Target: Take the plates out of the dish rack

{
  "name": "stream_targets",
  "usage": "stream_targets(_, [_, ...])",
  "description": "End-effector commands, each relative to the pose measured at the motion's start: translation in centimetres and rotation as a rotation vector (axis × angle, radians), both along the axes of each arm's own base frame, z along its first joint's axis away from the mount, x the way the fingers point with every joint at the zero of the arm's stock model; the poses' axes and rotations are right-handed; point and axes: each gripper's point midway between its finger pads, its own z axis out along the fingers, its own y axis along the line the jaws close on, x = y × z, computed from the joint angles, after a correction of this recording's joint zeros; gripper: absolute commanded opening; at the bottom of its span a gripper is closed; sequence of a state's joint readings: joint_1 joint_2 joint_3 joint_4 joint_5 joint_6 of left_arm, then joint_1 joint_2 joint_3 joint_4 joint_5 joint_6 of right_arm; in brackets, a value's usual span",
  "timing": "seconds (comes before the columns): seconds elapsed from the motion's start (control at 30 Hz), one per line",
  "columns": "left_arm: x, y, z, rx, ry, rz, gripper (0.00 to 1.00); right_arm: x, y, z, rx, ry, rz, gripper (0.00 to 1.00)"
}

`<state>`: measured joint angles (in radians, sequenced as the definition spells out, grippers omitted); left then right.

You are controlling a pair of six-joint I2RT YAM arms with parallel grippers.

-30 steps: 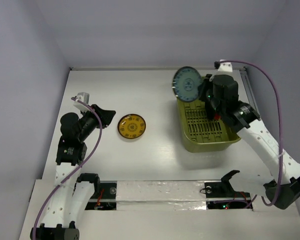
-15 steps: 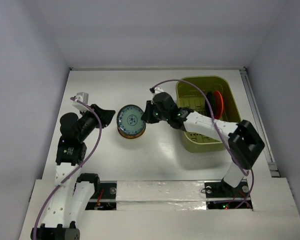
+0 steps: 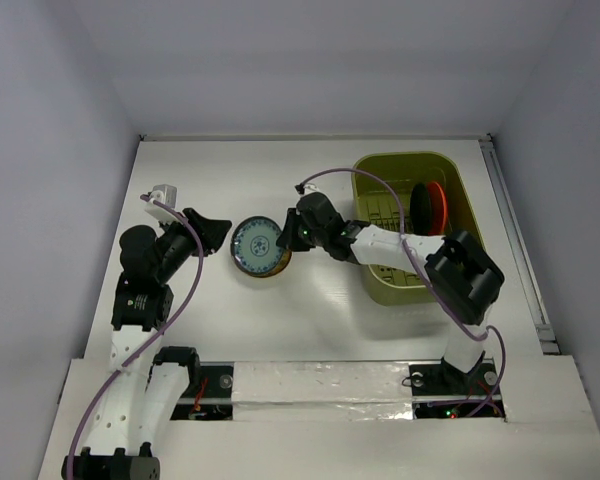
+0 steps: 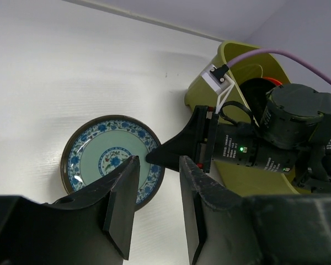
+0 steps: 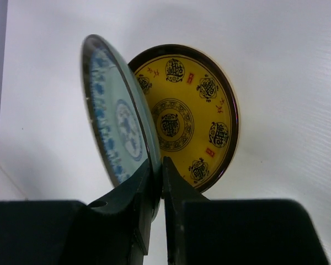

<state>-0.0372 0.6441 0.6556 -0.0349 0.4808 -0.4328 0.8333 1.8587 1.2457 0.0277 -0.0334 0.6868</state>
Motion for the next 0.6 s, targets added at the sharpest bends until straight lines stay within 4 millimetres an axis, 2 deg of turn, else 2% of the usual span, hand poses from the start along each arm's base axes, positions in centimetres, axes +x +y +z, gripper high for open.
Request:
stream_targets(0.0, [0.0, 0.0, 2.3, -0.003, -0.079, -0.003, 0.32, 0.5, 1.1, 1.4, 0.065, -0.040, -0.012, 0.17])
stream_targets(0.17, [0.0, 0.0, 2.3, -0.003, -0.080, -0.002, 0.33, 0.7, 0.0, 1.4, 0.021, -0.056, -0.046, 0.32])
stream_targets(0.2, [0.0, 0.0, 2.3, -0.003, -0.080, -0.002, 0.33, 0.7, -0.4, 1.1, 0.002, -0.055, -0.055, 0.33])
stream_targets(0.33, [0.0, 0.0, 2.4, -0.003, -0.082, -0.002, 0.33, 0.1, -0.7, 1.5, -0.038, -0.072, -0.051, 0.51])
stream_targets(0.37, [0.0, 0.0, 2.4, -0.003, -0.083, -0.002, 0.33, 0.1, -1.5, 1.2, -0.079, -0.074, -0.064, 0.59])
stream_targets(0.4, [0.0, 0.0, 2.4, -0.003, -0.082, -0.002, 0.33, 0.2, -1.8, 1.8, -0.084, -0.087, -0.073, 0.63])
stream_targets(0.47, [0.0, 0.0, 2.4, -0.005, -0.083, -0.003, 0.33, -0.3, -2.5, 1.9, -0.120, -0.096, -0.074, 0.70])
stream_targets(0.53, [0.0, 0.0, 2.4, -0.005, -0.081, -0.002, 0.33, -0.3, -3.6, 2.8, -0.136, -0.121, -0.102, 0.71])
stream_targets(0.57, [0.0, 0.0, 2.4, -0.005, -0.083, -0.003, 0.33, -0.4, -4.2, 2.9, -0.157, -0.124, -0.109, 0.76])
